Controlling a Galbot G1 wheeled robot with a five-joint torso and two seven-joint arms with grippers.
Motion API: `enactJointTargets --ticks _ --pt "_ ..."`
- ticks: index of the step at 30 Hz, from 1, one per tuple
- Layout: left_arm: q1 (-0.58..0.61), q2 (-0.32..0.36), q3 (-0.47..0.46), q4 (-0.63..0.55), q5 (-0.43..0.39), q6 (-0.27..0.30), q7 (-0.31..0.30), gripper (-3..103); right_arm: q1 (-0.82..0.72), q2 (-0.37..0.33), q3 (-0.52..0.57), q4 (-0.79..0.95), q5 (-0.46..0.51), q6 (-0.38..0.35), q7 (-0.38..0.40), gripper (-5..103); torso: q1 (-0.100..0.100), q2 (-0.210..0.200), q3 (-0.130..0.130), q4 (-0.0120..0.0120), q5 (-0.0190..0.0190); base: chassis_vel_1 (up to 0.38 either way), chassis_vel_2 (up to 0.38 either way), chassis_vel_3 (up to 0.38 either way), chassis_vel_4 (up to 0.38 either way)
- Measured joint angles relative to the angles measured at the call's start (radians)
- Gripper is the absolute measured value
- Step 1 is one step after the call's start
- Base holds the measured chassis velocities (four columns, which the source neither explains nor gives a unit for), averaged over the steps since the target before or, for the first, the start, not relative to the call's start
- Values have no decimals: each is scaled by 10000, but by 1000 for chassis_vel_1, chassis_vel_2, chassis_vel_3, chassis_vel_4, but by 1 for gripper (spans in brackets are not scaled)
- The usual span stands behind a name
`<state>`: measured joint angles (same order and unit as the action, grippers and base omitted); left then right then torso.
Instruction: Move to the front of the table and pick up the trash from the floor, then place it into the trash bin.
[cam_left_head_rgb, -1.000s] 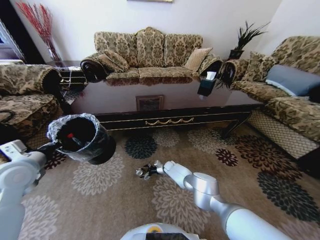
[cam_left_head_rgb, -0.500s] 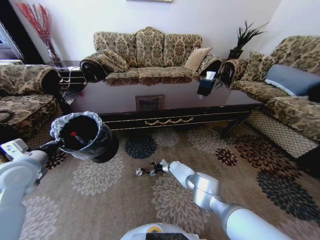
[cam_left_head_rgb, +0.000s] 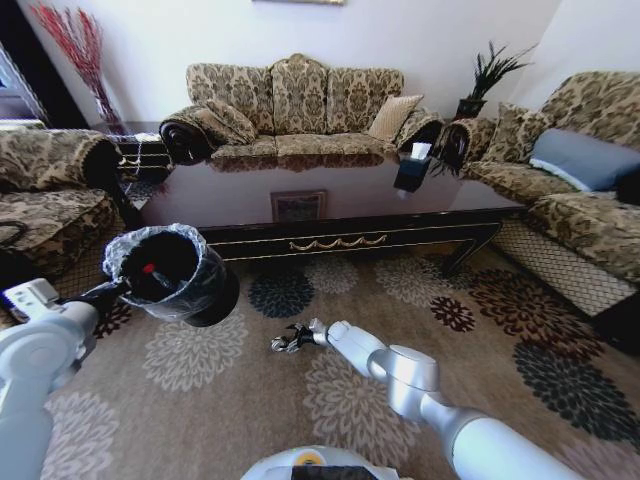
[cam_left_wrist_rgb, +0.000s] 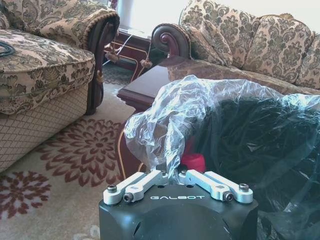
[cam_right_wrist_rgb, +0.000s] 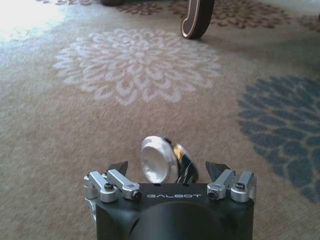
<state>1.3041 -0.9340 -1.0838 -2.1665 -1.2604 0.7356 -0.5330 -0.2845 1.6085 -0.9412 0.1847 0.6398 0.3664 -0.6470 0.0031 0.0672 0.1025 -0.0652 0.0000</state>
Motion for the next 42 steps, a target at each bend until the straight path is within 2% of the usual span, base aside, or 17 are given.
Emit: enactJointTargets --ticks 16,25,28,29,31,38,42 --pt "-138 -43 147 41 42 0 50 3 132 -3 -443 280 674 16 619 88 0 0 0 0 0 0 0 0 0" --pt "-36 -67 67 0 22 0 59 3 75 -4 -808 507 801 3 775 81 0 0 0 0 0 0 0 0 0" --pt "4 -76 38 -7 20 0 66 3 51 -4 -908 524 797 -21 793 65 0 0 0 0 0 0 0 0 0" --pt "4 -76 38 -7 20 0 66 3 51 -4 -908 524 797 -21 793 65 0 0 0 0 0 0 0 0 0" --pt "2 -75 27 -10 15 0 80 3 8 -3 -948 535 793 -24 795 54 0 0 0 0 0 0 0 0 0" --pt "-49 -68 75 60 23 -2 87 3 -107 -4 -975 605 785 -16 759 41 0 1 -1 -1 0 0 0 0 0" --pt "-99 -43 93 101 33 -2 90 3 -151 -5 -993 629 708 -3 619 27 0 0 1 1 0 0 0 0 0"
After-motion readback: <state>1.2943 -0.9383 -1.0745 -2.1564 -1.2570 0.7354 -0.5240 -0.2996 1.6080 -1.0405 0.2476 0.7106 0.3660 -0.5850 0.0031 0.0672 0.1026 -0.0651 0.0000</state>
